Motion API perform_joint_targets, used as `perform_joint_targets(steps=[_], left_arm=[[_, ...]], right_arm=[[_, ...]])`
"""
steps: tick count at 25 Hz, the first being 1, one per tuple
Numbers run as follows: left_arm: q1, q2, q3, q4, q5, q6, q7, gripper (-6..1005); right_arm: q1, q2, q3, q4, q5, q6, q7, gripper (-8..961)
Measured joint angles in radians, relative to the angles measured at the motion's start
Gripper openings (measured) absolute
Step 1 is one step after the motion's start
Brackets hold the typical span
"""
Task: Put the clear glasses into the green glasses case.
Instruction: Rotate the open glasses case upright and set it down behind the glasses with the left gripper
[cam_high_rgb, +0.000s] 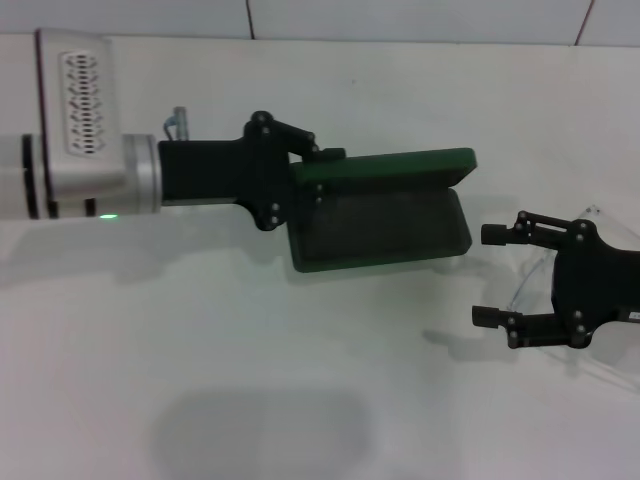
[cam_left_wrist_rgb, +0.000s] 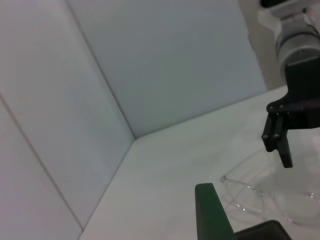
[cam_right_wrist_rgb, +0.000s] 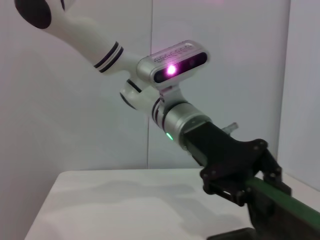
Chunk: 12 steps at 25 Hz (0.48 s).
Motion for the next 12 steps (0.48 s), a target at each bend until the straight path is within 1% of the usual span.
perform_joint_targets(steps=[3,7,8,9,12], left_arm=[[-0.017,-0.014,0.002,0.007,0.023,-0.039,0.009,233],[-0.02,-0.031,-0.001,0.031,0.072,-0.095,0.006,237],[-0.02,-0.031,-0.001,0.031,0.072,-0.095,0.006,237],[-0.021,-0.037,-0.002,0.036,0.082,-0.115,0.004,238],[-0.02,-0.038,-0.003,0.037,0.083,-0.121,-0.001,241]], right_arm=[[-0.003,0.002,0.0,0.0,-0.001,-0.001,0.0,869],[-0.005,0.002,0.0,0.0,-0.001,-0.003,0.0,869],[-0.005,0.002,0.0,0.0,-0.001,-0.003,0.0,869],[-0.005,0.002,0.0,0.0,-0.001,-0.003,0.0,869],[-0.005,0.002,0.0,0.0,-0.002,-0.001,0.0,869]])
